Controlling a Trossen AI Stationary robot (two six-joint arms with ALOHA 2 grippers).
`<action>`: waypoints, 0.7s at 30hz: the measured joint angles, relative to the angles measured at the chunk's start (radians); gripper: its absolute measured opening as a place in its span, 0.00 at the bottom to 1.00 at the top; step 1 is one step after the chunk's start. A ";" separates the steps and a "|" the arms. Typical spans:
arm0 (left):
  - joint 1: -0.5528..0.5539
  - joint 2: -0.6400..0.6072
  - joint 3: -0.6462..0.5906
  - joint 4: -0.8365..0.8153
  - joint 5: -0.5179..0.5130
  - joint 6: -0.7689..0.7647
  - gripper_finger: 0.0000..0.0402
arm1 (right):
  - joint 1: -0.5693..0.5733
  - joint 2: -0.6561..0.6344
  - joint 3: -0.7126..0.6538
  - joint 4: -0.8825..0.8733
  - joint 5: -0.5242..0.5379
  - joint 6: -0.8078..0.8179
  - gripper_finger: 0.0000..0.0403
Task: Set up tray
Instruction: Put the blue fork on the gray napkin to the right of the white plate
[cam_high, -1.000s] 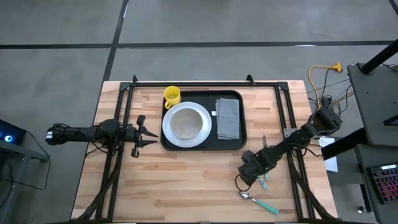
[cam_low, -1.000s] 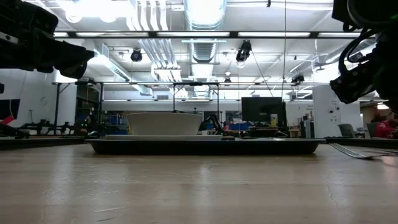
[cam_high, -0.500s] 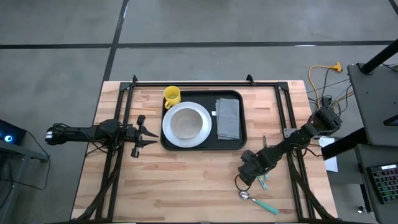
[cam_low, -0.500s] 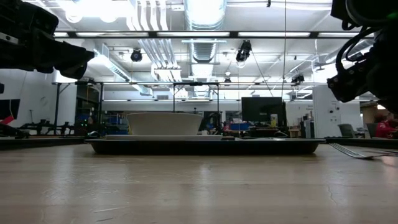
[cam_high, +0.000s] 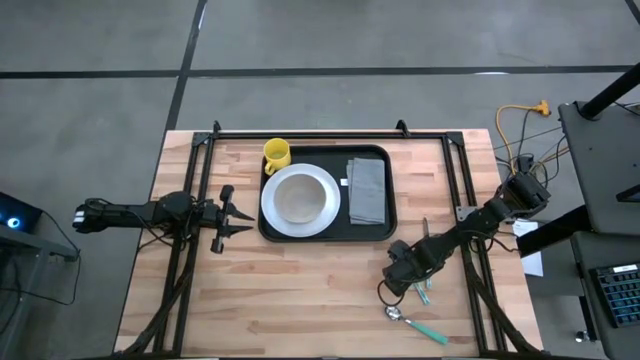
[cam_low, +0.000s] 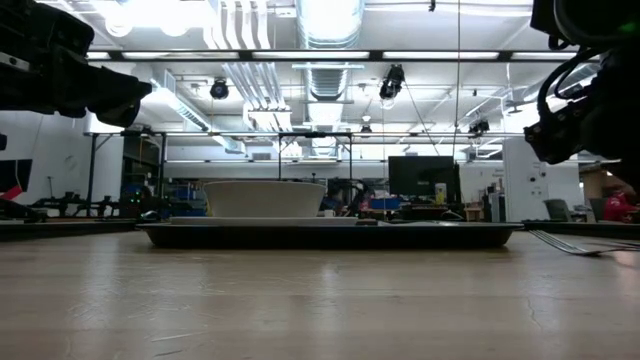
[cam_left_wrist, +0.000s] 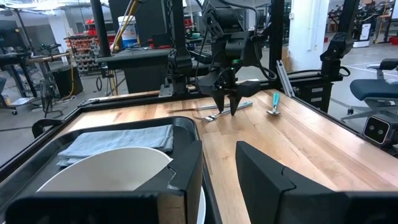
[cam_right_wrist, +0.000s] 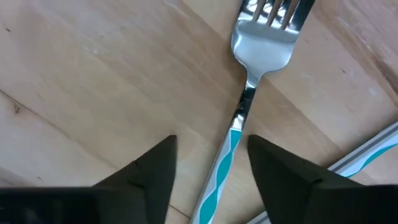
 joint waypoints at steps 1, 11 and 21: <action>0.000 0.000 0.000 0.000 0.000 0.000 0.21 | 0.000 0.000 0.000 -0.001 0.000 0.000 0.42; 0.000 0.000 0.000 0.000 0.000 0.000 0.21 | 0.000 -0.002 0.000 0.003 -0.009 0.028 0.05; 0.000 0.000 0.000 0.000 0.000 0.000 0.21 | 0.000 -0.010 0.022 0.002 -0.044 0.042 0.05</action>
